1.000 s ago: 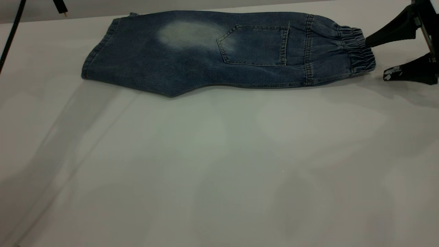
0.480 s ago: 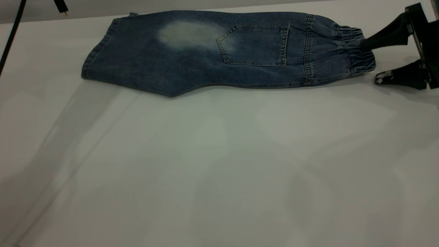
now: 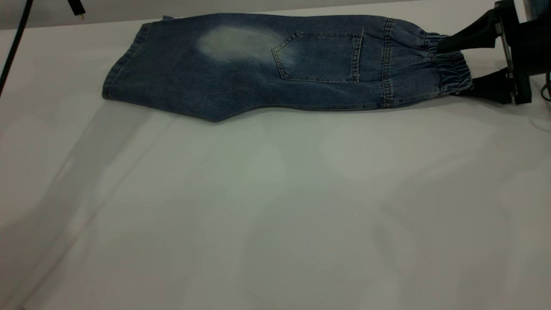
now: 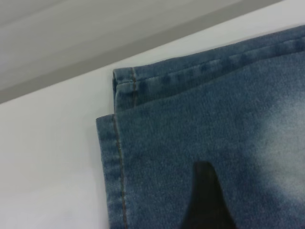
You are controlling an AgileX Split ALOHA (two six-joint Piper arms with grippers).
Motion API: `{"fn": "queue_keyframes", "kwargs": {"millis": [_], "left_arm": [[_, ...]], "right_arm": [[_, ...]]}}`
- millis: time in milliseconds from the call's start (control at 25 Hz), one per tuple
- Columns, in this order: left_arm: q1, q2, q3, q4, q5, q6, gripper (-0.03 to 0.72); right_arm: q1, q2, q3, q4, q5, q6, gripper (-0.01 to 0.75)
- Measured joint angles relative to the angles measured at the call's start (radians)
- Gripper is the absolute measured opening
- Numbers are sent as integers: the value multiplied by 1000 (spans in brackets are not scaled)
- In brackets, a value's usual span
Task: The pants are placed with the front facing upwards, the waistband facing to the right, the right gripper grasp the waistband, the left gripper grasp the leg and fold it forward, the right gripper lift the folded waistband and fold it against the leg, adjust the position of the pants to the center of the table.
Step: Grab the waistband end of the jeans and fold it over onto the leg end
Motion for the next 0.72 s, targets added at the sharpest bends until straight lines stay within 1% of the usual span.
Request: {"fn": "queue_keyframes", "kwargs": {"millis": [160,320,480,600,720], "left_arm": [[0,0,0,0,0,0,440],[0,0,0,0,-2,0,440],[0,0,0,0,-8,0,440],[0,0,0,0,-8,0,440],[0,0,0,0,-7,0,440]], "right_arm": [[2,20,-44,1,4,23,585],[13,21,-52,-6,-4,26,552],[29,21,-52,-12,-10,22,472],[37,21,-52,-13,-1,12,384],[39,21,-54,-13,21,11,269]]}}
